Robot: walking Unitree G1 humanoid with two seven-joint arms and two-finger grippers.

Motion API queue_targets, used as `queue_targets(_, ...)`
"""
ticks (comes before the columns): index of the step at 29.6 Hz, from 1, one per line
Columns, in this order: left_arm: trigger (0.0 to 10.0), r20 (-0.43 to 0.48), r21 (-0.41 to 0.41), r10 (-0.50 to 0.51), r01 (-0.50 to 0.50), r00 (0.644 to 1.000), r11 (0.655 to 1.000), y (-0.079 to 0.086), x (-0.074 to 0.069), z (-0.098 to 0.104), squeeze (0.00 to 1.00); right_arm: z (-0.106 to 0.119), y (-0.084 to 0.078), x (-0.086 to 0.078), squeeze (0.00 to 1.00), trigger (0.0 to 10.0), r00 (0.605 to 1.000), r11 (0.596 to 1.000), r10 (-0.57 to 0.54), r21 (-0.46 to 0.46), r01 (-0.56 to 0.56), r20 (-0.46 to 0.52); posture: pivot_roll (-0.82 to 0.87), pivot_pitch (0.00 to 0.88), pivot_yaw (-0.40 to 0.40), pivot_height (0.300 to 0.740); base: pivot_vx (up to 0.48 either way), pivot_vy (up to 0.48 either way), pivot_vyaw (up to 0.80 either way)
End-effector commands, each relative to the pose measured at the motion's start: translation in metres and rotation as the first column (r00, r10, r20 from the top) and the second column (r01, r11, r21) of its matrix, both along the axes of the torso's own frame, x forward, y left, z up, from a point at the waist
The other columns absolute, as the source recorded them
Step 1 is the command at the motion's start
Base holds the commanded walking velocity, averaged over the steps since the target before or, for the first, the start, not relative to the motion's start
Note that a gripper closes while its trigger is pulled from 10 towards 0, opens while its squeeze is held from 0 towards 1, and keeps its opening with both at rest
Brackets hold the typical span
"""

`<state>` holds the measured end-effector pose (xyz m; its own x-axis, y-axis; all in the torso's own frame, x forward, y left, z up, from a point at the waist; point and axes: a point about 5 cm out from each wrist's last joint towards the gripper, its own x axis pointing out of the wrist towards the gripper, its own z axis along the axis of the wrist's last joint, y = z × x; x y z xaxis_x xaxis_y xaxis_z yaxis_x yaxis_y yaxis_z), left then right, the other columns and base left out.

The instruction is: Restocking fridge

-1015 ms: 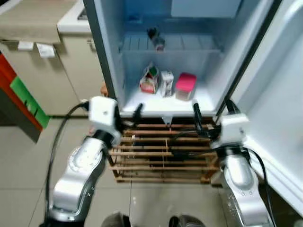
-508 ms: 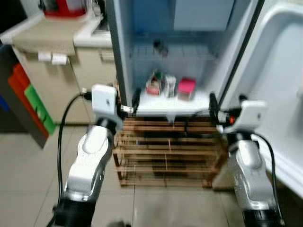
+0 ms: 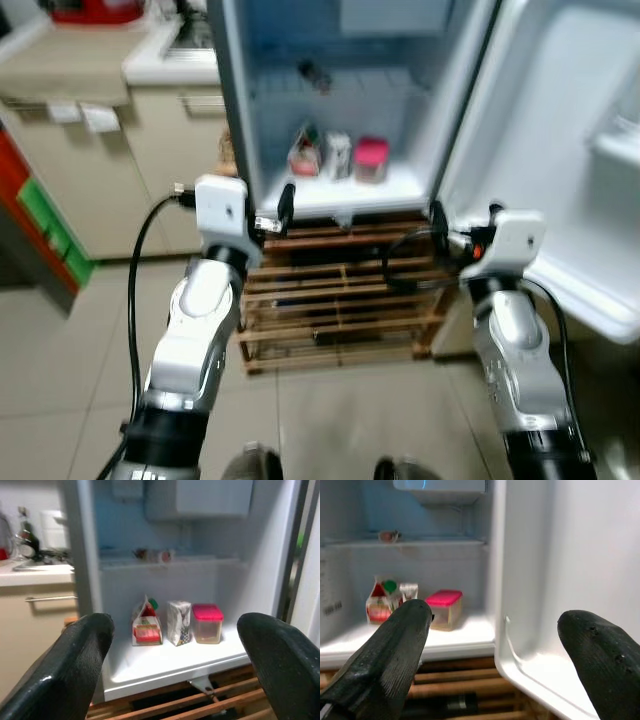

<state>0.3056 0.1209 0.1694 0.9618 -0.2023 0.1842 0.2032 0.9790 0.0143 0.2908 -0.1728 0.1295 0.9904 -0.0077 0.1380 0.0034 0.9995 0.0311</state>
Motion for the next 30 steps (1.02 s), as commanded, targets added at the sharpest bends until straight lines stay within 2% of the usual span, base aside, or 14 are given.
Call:
queue_targets(1, 10.0, 0.019, 0.004, 0.001, -0.001, 1.000, 1.000, 0.001, 0.000, 0.002, 0.00, 0.006, 0.004, 0.003, 0.00, 10.0, 1.000, 1.000, 0.020, -0.013, -0.020, 0.017, -0.10, 0.000, 0.035, 0.740, 0.000, 0.000, 0.00)
queue_targets(9, 10.0, 0.034, -0.016, -0.057, 0.057, 0.998, 0.998, -0.005, 0.000, 0.004, 0.00, 0.012, 0.017, 0.003, 0.00, 10.0, 0.995, 0.994, 0.088, -0.063, -0.085, 0.041, -0.10, 0.000, 0.036, 0.740, 0.000, 0.000, 0.00)
queue_targets(14, 10.0, 0.048, -0.010, -0.085, 0.085, 0.995, 0.996, -0.009, 0.000, 0.004, 0.00, 0.013, 0.026, 0.007, 0.00, 10.0, 0.991, 0.988, 0.131, -0.090, -0.127, 0.039, -0.10, 0.000, 0.036, 0.740, 0.109, -0.409, 0.00)
queue_targets(20, 10.0, 0.052, -0.024, -0.073, 0.074, 0.996, 0.997, -0.006, 0.000, 0.004, 0.00, 0.015, 0.027, 0.008, 0.00, 10.0, 0.989, 0.984, 0.146, -0.105, -0.141, 0.039, -0.10, 0.000, 0.024, 0.740, 0.299, -0.372, 0.00)
queue_targets(23, 10.0, 0.042, -0.034, -0.078, 0.079, 0.996, 0.996, -0.007, 0.000, 0.003, 0.00, 0.015, 0.027, 0.008, 0.00, 10.0, 0.989, 0.980, 0.141, -0.144, -0.134, 0.039, -0.10, 0.000, 0.024, 0.740, 0.299, -0.372, 0.00)
queue_targets(30, 10.0, 0.041, -0.058, -0.091, 0.093, 0.995, 0.994, -0.011, 0.001, 0.003, 0.00, 0.016, 0.028, 0.006, 0.00, 10.0, 0.984, 0.976, 0.174, -0.136, -0.167, 0.041, -0.11, 0.000, 0.024, 0.740, 0.300, -0.372, 0.00)
